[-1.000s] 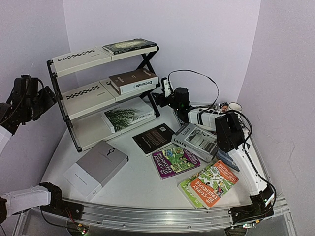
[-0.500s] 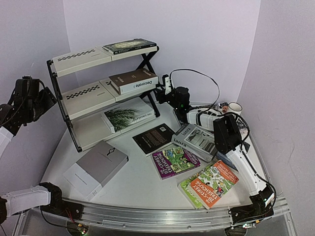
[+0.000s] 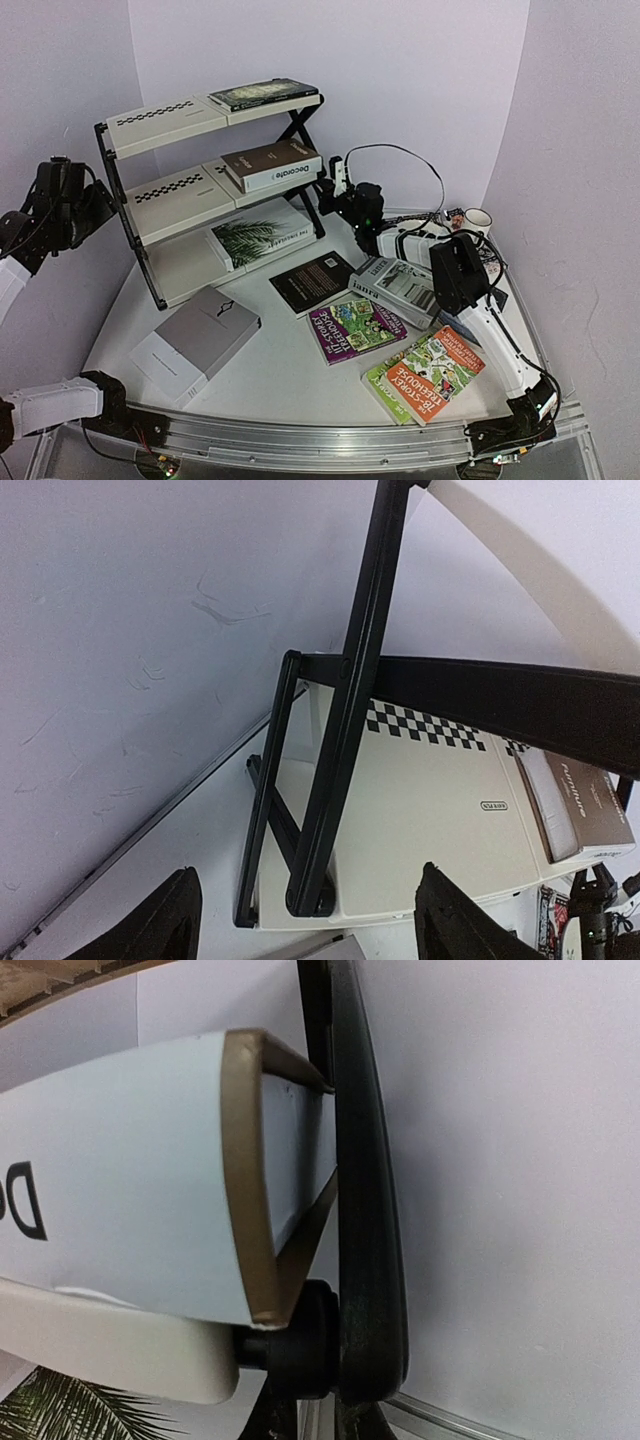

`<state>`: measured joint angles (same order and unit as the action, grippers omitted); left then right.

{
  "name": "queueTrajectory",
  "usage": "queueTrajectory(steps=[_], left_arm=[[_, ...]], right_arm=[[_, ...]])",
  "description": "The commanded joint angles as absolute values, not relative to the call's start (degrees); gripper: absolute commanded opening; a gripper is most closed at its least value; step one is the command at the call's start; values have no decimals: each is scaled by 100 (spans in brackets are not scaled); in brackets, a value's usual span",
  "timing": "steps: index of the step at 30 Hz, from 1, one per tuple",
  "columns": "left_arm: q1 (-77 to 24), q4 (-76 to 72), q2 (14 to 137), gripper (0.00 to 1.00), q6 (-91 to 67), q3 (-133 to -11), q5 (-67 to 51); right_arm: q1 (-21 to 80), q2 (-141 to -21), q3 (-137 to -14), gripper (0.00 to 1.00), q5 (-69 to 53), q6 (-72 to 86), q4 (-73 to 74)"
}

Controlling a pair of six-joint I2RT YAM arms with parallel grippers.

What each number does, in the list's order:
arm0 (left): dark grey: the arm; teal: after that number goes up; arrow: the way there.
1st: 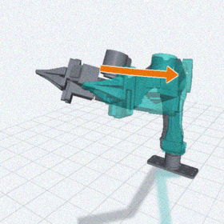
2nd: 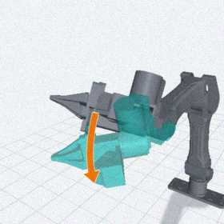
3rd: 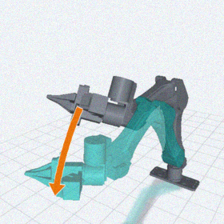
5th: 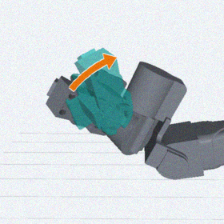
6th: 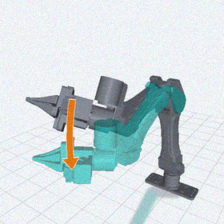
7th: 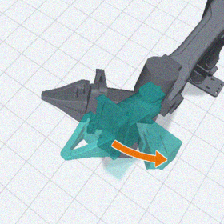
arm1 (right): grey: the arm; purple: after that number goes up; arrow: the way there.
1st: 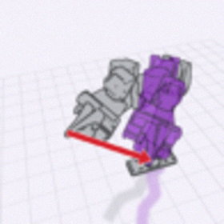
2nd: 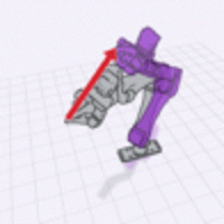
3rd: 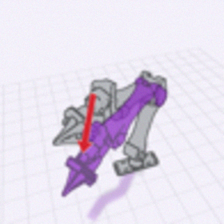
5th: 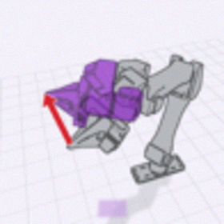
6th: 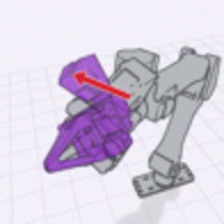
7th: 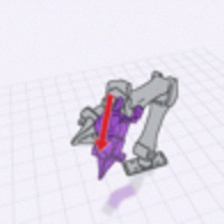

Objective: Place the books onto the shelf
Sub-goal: Adjust the shelf at the center of the board.

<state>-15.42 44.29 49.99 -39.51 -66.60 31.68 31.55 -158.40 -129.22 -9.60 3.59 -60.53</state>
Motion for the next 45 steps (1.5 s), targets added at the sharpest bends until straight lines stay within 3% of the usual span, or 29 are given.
queueTrajectory(steps=[1, 7, 22, 24, 26, 32, 36, 45], left_arm=[[-1531, 4263, 5020, 74, -4029, -6576, 3186], [-1533, 4263, 4996, 74, -4064, -6503, 3103], [-1534, 4254, 5144, 74, -4234, -6236, 2494], [-1530, 4256, 5109, 74, -4245, -6237, 2447], [-1531, 4264, 5065, 74, -4236, -6235, 2376], [-1532, 4356, 4909, 75, -4174, -6305, 1960], [-1531, 4738, 4866, 75, -4326, -6370, 1786], [-1530, 5019, 4505, 71, -4784, -5680, 1334]], right_arm=[[3122, -15183, -12354, 4, -1060, 566, -6753], [3121, -14643, -11496, 0, -965, 558, -7052], [3123, -13375, -9345, 3, -388, 324, -7570], [3132, -13261, -9183, 14, -346, 334, -7578], [3139, -13166, -9052, 35, -253, 378, -7571], [3139, -12586, -8560, 65, 0, 658, -7026], [3142, -12119, -7877, 75, -42, 968, -6914], [3138, -10809, -6293, 79, -535, 1690, -6253]])
